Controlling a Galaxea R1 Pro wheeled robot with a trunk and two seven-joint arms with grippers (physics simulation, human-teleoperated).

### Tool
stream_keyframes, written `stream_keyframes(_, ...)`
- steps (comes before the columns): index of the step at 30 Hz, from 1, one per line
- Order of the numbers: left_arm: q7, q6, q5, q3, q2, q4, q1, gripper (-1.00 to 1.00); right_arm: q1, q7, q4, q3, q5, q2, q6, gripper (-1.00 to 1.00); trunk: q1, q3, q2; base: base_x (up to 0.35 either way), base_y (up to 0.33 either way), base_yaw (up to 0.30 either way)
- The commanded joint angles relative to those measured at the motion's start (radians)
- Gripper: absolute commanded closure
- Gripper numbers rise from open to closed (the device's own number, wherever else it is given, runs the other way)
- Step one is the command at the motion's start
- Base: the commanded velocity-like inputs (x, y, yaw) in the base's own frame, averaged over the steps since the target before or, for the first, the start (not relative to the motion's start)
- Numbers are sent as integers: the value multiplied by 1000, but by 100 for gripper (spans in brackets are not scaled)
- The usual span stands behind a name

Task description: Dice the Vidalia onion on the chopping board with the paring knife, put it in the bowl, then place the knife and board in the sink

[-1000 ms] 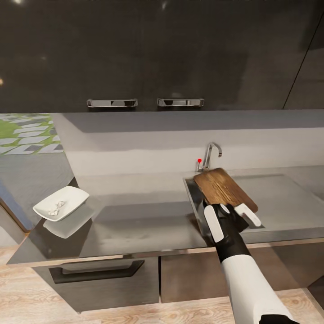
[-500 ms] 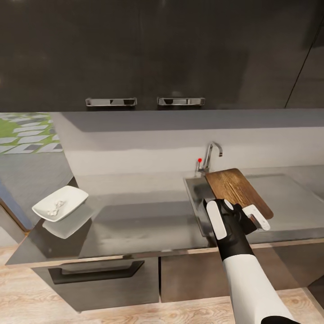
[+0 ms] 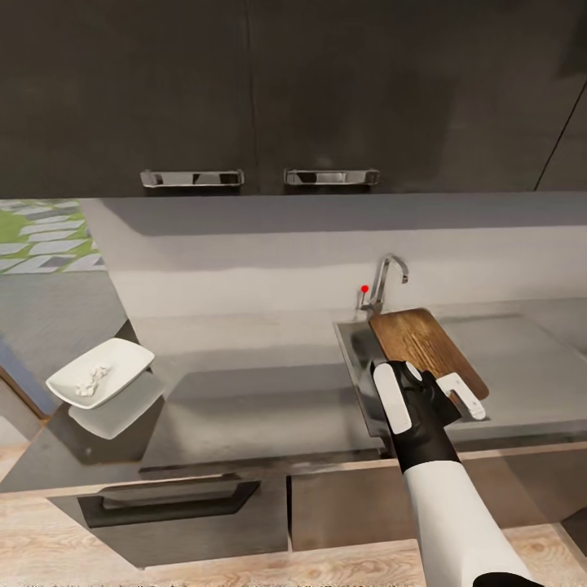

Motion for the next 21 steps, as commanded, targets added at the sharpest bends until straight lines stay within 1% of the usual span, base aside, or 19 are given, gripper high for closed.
stream_keyframes(1,-6,0,7,1,0,-1,0,-100,-1,-3,0,-1,-3,1,7,100,1,-3,-2,1,0,0)
stream_keyframes(8,-5,0,7,1,0,-1,0,-100,-1,-3,3,0,-4,1,7,100,1,-15,-2,0,0,0)
stream_keyframes(11,-5,0,7,1,0,-1,0,-100,-1,-3,4,0,-6,1,7,100,1,-19,-2,91,0,0)
stream_keyframes(16,-6,0,7,1,0,-1,1,-100,-1,-3,5,0,-17,1,7,100,1,-27,-2,233,0,0)
stream_keyframes(21,-6,0,7,1,0,-1,0,-100,-1,-2,6,0,-20,1,7,100,1,-35,-2,260,0,0)
